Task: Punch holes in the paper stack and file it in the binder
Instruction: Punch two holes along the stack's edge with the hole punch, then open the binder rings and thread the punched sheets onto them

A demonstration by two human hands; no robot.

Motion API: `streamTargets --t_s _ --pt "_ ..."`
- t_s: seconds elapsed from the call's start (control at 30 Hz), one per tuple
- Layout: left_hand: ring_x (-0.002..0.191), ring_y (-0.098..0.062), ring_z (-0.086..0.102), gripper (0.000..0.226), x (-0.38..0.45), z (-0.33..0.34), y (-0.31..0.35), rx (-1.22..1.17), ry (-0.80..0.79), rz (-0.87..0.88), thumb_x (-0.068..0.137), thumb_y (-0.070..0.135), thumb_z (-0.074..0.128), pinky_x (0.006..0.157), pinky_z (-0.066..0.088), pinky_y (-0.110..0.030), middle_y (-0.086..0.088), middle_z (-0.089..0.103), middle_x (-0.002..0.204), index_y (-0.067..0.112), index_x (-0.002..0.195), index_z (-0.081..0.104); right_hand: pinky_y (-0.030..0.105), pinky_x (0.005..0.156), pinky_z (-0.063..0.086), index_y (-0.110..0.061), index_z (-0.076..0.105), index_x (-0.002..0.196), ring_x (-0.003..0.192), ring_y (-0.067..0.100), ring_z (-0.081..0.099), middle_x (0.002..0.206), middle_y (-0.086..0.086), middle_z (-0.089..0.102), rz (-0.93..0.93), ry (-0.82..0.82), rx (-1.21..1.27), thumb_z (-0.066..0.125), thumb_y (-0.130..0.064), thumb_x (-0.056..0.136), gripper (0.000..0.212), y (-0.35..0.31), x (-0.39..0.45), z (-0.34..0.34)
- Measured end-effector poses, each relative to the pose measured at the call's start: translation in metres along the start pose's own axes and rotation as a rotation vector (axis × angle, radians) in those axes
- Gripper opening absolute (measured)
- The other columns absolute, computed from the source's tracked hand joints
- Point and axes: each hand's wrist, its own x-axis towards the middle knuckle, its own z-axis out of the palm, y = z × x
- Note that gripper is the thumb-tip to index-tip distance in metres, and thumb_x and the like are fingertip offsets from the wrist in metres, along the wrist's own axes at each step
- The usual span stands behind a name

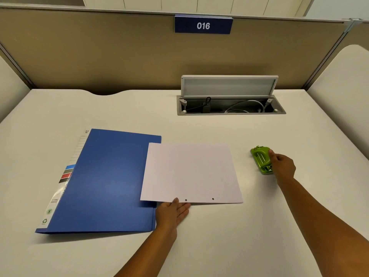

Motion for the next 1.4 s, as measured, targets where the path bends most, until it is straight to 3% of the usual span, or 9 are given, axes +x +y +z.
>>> streamTargets --t_s 0.13,0.3,0.47,0.53,0.63,0.93,1.07,1.27,1.4 --pt "0.074 -0.023 0.064 0.029 -0.002 0.0 0.001 0.009 -0.002 0.002 0.093 0.006 0.045 0.056 0.056 -0.023 -0.017 0.061 0.101 -0.007 0.118 0.049 0.029 0.072 0.033 -0.003 0.063 0.075 0.075 0.03 0.051 0.066 0.012 0.053 0.008 -0.025 -0.041 0.05 -0.039 0.091 0.042 0.0 0.002 0.0" --pt "0.074 -0.023 0.064 0.023 -0.001 0.001 0.002 0.01 -0.001 -0.002 0.094 0.006 0.045 0.053 0.056 -0.023 -0.013 0.062 0.086 -0.005 0.113 0.05 0.039 0.095 0.039 -0.005 0.058 0.117 0.111 0.034 0.054 0.116 0.018 0.062 -0.04 0.051 -0.102 0.055 -0.031 0.089 0.038 0.003 -0.004 -0.002" --pt "0.076 -0.024 0.064 0.012 -0.001 -0.002 0.009 0.012 -0.042 -0.002 0.094 0.005 0.045 0.063 0.057 -0.031 -0.015 0.061 0.086 -0.002 0.102 0.05 0.04 0.09 0.043 -0.005 0.057 0.115 0.107 0.033 0.055 0.112 0.017 0.06 -0.255 0.05 -0.112 0.056 -0.014 0.086 0.03 -0.001 -0.046 -0.004" --pt "0.076 -0.023 0.066 0.012 0.0 -0.006 0.013 0.054 -0.081 0.011 0.094 0.007 0.046 0.061 0.059 -0.028 -0.016 0.063 0.087 -0.003 0.094 0.052 0.032 0.083 0.042 -0.003 0.059 0.11 0.099 0.033 0.059 0.097 0.012 0.064 -0.172 -0.091 -0.177 0.055 -0.022 0.089 0.029 0.002 -0.064 -0.001" --pt "0.066 -0.019 0.071 0.015 0.001 -0.011 0.022 0.122 -0.14 0.027 0.093 0.009 0.048 0.057 0.059 -0.024 -0.018 0.066 0.084 -0.001 0.083 0.053 0.042 0.088 0.046 -0.009 0.064 0.091 0.083 0.026 0.06 0.082 0.005 0.064 0.075 -0.328 -0.02 0.048 -0.036 0.092 0.031 0.004 -0.085 -0.001" --pt "0.059 -0.018 0.071 0.014 0.005 -0.015 0.046 0.202 -0.214 0.018 0.092 0.009 0.051 0.053 0.059 -0.027 -0.018 0.066 0.081 0.002 0.08 0.052 0.035 0.071 0.055 -0.008 0.056 0.098 0.087 0.026 0.063 0.097 0.014 0.065 0.513 -0.736 0.407 0.055 -0.018 0.09 0.013 -0.016 -0.118 -0.009" --pt "0.06 -0.017 0.071 0.013 0.009 -0.021 0.05 0.281 -0.187 0.034 0.092 0.01 0.05 0.053 0.058 -0.026 -0.017 0.067 0.082 -0.001 0.085 0.053 0.03 0.057 0.059 -0.013 0.059 0.104 0.074 0.02 0.071 0.095 0.008 0.071 0.548 -0.83 0.523 0.043 0.004 0.09 0.027 -0.007 -0.123 -0.005" --pt "0.08 -0.022 0.066 0.019 0.006 -0.025 0.051 0.377 -0.156 0.056 0.092 0.011 0.051 0.063 0.057 -0.025 -0.018 0.066 0.1 -0.003 0.104 0.056 0.029 0.053 0.058 -0.013 0.059 0.1 0.066 0.019 0.072 0.078 0.003 0.076 0.57 -0.836 0.577 0.041 0.01 0.09 0.031 -0.001 -0.133 0.0" --pt "0.098 -0.019 0.059 0.033 -0.007 -0.041 0.049 0.777 -0.056 0.363 0.089 0.014 0.055 0.084 0.049 -0.028 -0.009 0.062 0.11 0.01 0.122 0.054 0.027 0.055 0.059 -0.015 0.058 0.1 0.071 0.02 0.072 0.086 0.003 0.074 0.55 -0.763 0.658 0.041 0.008 0.091 0.03 0.006 -0.143 0.001"
